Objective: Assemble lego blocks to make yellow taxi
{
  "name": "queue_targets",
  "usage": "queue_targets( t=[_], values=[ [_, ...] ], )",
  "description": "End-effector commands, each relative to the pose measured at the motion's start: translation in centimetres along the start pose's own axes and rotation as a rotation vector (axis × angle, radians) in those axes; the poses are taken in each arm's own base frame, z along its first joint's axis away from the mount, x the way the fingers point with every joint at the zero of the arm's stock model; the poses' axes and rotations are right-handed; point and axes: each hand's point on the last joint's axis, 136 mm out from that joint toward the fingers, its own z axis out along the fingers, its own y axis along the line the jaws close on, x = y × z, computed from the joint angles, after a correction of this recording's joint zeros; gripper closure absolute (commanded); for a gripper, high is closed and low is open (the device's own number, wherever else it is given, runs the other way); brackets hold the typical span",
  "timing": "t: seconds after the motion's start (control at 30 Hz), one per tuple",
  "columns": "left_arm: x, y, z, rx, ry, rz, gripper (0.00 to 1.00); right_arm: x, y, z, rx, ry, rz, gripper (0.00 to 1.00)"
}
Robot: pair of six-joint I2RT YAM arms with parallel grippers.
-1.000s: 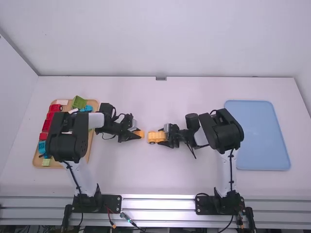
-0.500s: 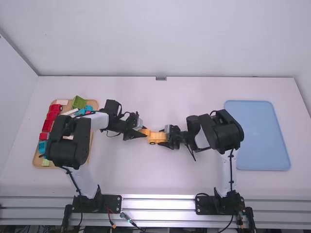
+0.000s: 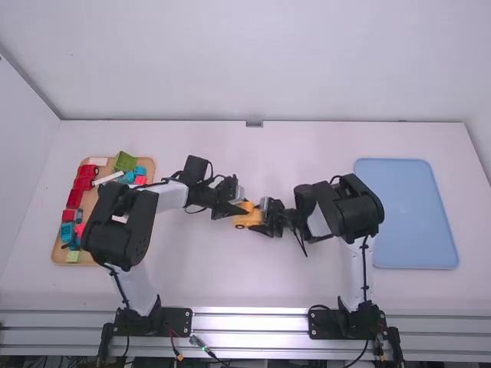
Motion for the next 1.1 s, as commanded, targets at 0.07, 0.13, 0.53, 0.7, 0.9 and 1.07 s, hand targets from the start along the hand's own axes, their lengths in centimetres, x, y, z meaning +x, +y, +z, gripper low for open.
queue_targets(
  t=[0.07,0.13,0.53,0.7,0.9,1.07],
  values=[
    [0.5,-1.0,0.6,-0.007,0.012,-0.074,0.98,1.5,0.3,0.1,0.016,0.049,0.066,0.43],
    [0.8,-1.1,0.6,-0.012,0.012,-0.07,0.98,1.6,0.3,0.1,0.016,0.049,0.067,0.43],
    [1.6,-0.7,1.0,-0.063,0.002,-0.049,0.98,1.6,0.3,0.1,0.016,0.05,0.068,0.47],
    [1.5,-1.1,1.4,-0.024,-0.033,-0.061,0.98,1.6,0.3,0.1,0.015,0.051,0.07,0.47],
    [1.5,-1.3,1.6,-0.005,-0.054,-0.061,0.98,1.6,0.3,0.1,0.015,0.051,0.07,0.45],
    [1.4,-1.3,1.6,-0.005,-0.055,-0.058,0.98,1.6,0.3,0.1,0.015,0.051,0.07,0.45]
  ],
)
